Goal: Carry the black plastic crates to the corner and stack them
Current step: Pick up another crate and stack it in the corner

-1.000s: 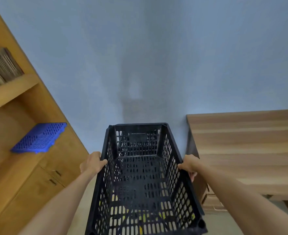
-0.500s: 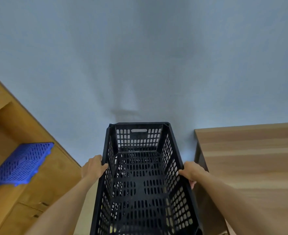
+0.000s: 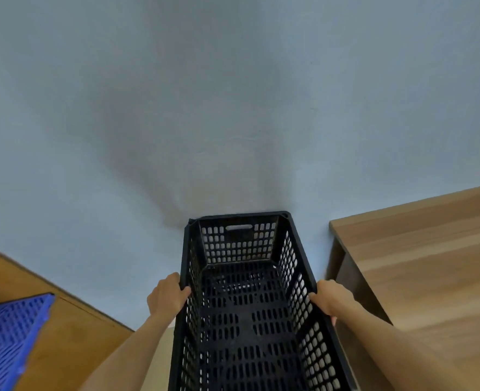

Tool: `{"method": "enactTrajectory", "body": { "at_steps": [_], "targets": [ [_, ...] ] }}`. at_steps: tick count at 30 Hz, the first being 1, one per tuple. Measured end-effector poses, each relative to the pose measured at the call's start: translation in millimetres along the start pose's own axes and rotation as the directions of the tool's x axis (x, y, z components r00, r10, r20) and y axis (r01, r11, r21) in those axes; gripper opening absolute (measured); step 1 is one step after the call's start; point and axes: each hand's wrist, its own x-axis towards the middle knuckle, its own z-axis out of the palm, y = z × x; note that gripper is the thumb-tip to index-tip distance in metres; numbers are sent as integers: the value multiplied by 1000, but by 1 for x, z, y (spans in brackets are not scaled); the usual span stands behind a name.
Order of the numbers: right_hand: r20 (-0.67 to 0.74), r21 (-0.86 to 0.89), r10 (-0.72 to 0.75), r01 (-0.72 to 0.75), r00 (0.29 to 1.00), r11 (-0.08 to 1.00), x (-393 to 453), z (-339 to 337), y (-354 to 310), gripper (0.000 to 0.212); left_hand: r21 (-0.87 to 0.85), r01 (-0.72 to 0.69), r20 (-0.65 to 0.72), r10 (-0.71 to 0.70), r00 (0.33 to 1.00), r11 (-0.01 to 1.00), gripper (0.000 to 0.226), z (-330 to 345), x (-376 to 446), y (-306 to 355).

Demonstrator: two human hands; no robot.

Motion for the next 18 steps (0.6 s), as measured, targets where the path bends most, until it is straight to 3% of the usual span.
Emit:
{"method": "enactTrajectory", "body": {
  "at_steps": [9, 18],
  "targets": [
    [-60, -183, 58, -68, 997, 981, 11, 13, -36, 34, -47, -32, 116, 37, 993, 998, 34, 15, 17, -46],
    [-88, -176, 69, -84, 994, 981, 4, 32, -59, 40, 5, -74, 132, 73, 989, 997, 36, 19, 22, -71]
  ]
}}
